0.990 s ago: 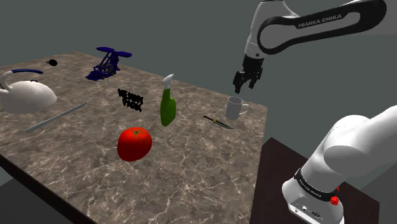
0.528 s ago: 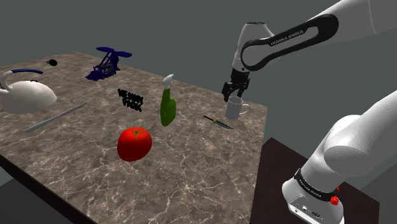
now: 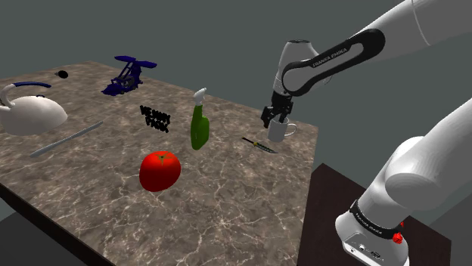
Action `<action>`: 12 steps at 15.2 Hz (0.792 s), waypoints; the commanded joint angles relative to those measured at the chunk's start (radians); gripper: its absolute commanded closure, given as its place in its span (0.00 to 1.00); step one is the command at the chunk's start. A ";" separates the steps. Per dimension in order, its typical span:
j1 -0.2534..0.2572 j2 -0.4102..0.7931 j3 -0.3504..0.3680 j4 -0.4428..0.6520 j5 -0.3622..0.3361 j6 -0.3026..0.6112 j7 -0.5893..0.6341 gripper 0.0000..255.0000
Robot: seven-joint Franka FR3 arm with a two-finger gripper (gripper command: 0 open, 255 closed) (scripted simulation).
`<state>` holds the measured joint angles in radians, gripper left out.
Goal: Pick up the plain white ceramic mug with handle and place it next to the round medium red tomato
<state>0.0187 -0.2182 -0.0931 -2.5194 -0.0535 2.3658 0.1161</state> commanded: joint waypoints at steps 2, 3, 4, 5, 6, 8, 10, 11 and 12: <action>0.000 0.004 0.000 -0.001 0.000 0.006 0.000 0.00; 0.000 0.004 0.000 -0.001 0.000 0.006 0.000 0.00; 0.000 0.004 0.000 -0.001 0.000 0.006 0.000 0.00; 0.000 0.004 0.000 -0.001 0.000 0.006 0.000 0.00; 0.000 0.004 0.000 -0.001 0.000 0.005 0.000 0.00; 0.000 0.004 0.000 -0.001 0.000 0.005 0.000 1.00; 0.000 0.004 0.000 -0.001 0.000 0.005 0.000 1.00; 0.000 0.004 0.000 -0.001 0.000 0.005 0.000 1.00; 0.000 0.004 0.000 -0.001 0.000 0.005 0.000 1.00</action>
<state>0.0190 -0.2147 -0.0929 -2.5208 -0.0533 2.3711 0.1166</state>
